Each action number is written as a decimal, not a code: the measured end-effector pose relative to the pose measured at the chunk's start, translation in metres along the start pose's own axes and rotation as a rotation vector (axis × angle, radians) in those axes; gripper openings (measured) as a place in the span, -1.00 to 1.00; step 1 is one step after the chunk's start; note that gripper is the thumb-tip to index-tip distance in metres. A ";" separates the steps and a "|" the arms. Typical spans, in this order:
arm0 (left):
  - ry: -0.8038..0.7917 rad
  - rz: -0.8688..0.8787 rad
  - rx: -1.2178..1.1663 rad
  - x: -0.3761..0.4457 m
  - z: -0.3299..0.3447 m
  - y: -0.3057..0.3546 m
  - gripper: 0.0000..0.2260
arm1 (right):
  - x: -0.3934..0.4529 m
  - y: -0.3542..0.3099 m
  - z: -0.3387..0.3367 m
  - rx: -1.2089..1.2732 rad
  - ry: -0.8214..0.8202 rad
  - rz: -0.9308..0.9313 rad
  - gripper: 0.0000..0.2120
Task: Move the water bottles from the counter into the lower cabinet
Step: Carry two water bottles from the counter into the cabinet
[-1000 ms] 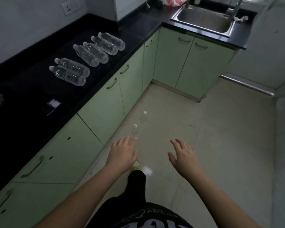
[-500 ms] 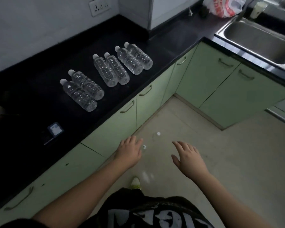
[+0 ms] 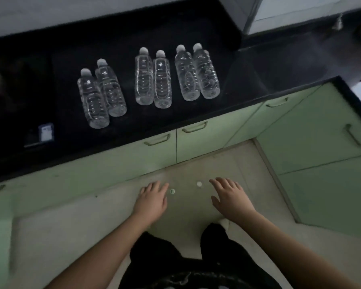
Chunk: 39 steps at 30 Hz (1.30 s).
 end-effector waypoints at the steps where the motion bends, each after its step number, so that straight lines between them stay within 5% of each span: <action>1: -0.001 -0.048 -0.037 0.000 0.003 0.007 -0.53 | 0.009 0.010 -0.004 -0.023 -0.038 -0.047 -0.47; 7: 0.049 -0.183 -0.163 -0.007 0.022 0.045 -0.35 | 0.048 0.045 -0.003 -0.120 -0.187 -0.193 -0.46; 11: 0.104 -0.235 -0.189 0.003 0.054 0.054 -0.59 | 0.067 0.062 0.035 -0.094 -0.196 -0.215 -0.46; 27: 0.301 -0.391 -0.279 0.157 0.361 0.033 -0.35 | 0.227 0.191 0.355 -0.021 -0.087 -0.234 -0.30; 39: 0.411 -0.712 -0.904 0.246 0.539 0.034 0.04 | 0.284 0.284 0.509 0.463 0.021 0.010 0.00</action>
Point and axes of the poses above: each hand's wrist, its own x-axis towards the middle knuckle, its own z-axis out of the palm, y = z × x, the point moved 5 cm from there along x, towards the middle knuckle, and after that the axes turned 8 degrees about x, right-handed, at the moved point
